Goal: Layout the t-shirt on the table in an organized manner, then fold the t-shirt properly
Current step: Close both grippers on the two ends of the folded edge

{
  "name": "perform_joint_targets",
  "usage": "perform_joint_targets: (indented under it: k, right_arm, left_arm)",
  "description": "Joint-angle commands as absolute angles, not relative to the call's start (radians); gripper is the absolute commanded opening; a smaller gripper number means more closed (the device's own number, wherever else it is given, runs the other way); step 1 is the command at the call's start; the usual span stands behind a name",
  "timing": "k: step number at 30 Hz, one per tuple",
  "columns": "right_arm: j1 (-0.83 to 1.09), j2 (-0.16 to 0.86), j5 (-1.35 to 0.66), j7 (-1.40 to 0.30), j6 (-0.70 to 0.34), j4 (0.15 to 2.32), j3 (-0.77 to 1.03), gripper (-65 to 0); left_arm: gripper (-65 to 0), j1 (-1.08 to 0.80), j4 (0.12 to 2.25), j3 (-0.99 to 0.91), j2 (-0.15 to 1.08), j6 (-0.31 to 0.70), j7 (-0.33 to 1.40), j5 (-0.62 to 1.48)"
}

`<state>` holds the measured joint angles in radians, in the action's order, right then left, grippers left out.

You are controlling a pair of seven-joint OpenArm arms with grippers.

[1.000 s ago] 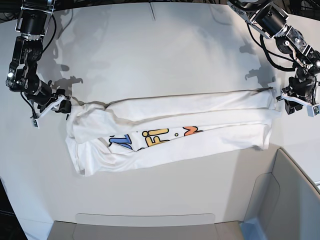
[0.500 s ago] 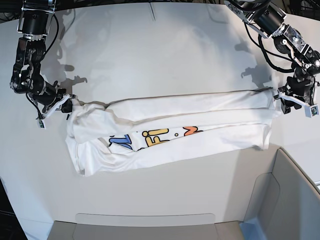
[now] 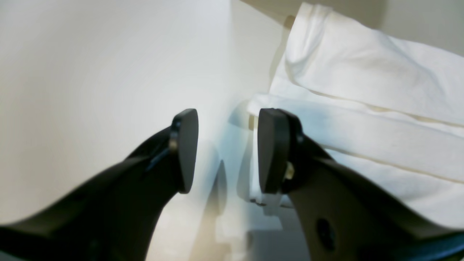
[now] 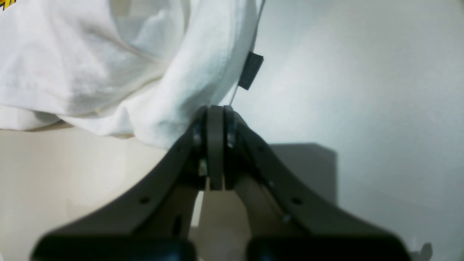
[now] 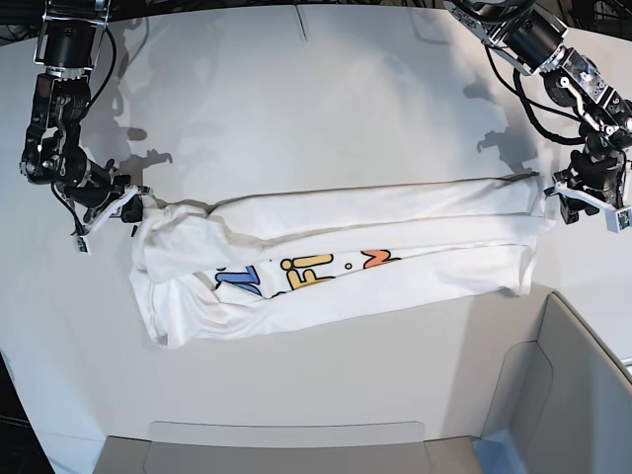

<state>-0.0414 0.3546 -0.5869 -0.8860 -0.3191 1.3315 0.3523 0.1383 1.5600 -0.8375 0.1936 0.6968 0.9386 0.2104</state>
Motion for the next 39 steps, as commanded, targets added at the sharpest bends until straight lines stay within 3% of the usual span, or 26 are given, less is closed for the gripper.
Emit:
perform_joint_targets:
  k: [1, 9, 19, 39]
  right_arm:
    - [-0.05, 0.371, -0.582, -0.892, -0.329, 1.345, 0.357, -65.0]
    - [-0.05, 0.374, -0.582, -0.892, -0.329, 1.345, 0.358, -65.0]
    - [-0.048, 0.375, -0.582, -0.894, -0.329, 1.345, 0.357, -65.0]
    - [-0.047, 0.377, -0.581, -0.894, -0.329, 1.345, 0.358, -65.0]
  left_arm:
    - [-39.4, 0.156, 1.573, -0.837, 0.209, 0.698, 0.915, 0.225]
    - [-38.8, 0.157, 1.56, -0.837, 0.209, 0.698, 0.926, 0.22]
    - [-27.8, 0.156, 1.472, -0.845, 0.216, 0.698, 0.926, 0.222]
    - [-27.3, 0.133, 1.452, -0.839, 0.214, 0.698, 0.987, 0.216]
